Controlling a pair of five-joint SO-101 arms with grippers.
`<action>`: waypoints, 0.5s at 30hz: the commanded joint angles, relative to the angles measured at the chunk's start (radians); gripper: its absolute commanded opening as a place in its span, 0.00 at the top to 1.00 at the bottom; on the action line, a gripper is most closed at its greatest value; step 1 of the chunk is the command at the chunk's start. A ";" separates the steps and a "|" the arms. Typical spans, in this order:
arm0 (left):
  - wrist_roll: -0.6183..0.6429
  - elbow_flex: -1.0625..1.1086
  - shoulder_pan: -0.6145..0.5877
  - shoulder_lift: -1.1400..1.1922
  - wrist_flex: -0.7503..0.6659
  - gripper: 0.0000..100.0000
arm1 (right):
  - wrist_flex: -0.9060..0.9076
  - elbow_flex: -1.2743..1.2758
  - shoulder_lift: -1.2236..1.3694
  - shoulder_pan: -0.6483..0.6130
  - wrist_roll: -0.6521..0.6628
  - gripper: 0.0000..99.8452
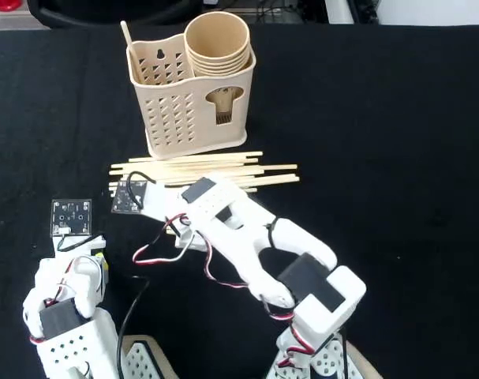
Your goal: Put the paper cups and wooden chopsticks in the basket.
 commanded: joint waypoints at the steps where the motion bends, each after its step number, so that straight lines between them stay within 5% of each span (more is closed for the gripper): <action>1: -0.005 -0.016 -0.012 -0.003 -0.011 0.82 | 0.011 -0.038 0.008 0.003 -0.009 0.89; 6: -0.005 -0.016 -0.012 -0.003 -0.011 0.82 | 0.014 -0.059 0.045 0.005 -0.009 0.99; 15: -0.005 -0.016 -0.012 -0.003 -0.011 0.82 | 0.068 -0.082 0.021 0.003 -0.009 0.99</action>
